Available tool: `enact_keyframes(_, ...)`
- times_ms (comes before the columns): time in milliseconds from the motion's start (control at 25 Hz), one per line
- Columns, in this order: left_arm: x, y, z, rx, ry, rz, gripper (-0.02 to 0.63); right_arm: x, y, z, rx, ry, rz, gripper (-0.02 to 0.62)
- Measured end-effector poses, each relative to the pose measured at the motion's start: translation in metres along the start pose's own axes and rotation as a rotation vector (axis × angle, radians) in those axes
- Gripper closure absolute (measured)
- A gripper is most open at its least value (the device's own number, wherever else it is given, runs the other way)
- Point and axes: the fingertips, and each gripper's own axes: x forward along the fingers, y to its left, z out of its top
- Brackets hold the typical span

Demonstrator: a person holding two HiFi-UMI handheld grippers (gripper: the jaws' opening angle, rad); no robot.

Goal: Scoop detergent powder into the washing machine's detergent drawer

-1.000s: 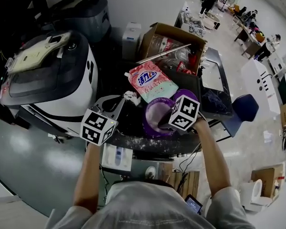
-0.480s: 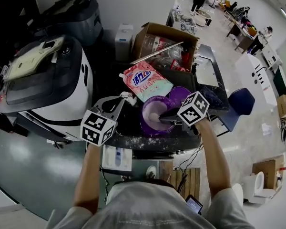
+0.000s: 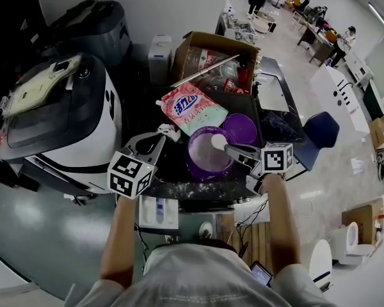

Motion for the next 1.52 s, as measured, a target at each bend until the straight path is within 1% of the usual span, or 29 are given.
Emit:
enact_keyframes(200,-0.007,0.001,0.007,0.007,-0.041,0.028,0.595,-0.034,-0.006,0.012,0.037,-0.241,-0.119,0.584)
enact_keyframes(280,-0.013,0.003,0.010,0.002,-0.060,0.040,0.595,-0.048,-0.003,0.015,0.037,-0.320,-0.152,0.584)
enact_keyframes(400,-0.020,0.005,0.010,-0.004,-0.078,0.047,0.595,-0.067,0.008,0.017,0.017,-0.407,-0.188,0.584)
enact_keyframes(520,-0.026,0.000,0.006,0.001,-0.076,0.037,0.595,-0.083,0.023,0.016,-0.014,-0.468,-0.235,0.584)
enact_keyframes(640,-0.031,-0.008,0.003,0.010,-0.070,0.011,0.595,-0.097,0.037,0.012,-0.064,-0.493,-0.298,0.584)
enact_keyframes(760,-0.033,-0.014,0.003,0.018,-0.073,-0.006,0.595,-0.106,0.047,0.005,-0.081,-0.507,-0.324,0.584)
enact_keyframes(960,-0.044,-0.028,0.005,0.021,-0.086,-0.015,0.595,-0.113,0.061,-0.015,-0.063,-0.529,-0.315,0.584)
enact_keyframes(1120,-0.060,-0.044,0.000,0.023,-0.071,-0.011,0.595,-0.123,0.076,-0.026,-0.021,-0.579,-0.257,0.584)
enact_keyframes(1200,-0.072,-0.051,0.000,0.033,-0.067,0.001,0.595,-0.132,0.085,-0.033,-0.015,-0.597,-0.243,0.584)
enact_keyframes(1360,-0.101,-0.072,0.005,0.047,-0.084,0.024,0.595,-0.156,0.105,-0.057,-0.030,-0.610,-0.260,0.584)
enact_keyframes(1520,-0.134,-0.103,-0.012,0.066,-0.056,0.045,0.595,-0.181,0.130,-0.092,-0.070,-0.584,-0.290,0.584)
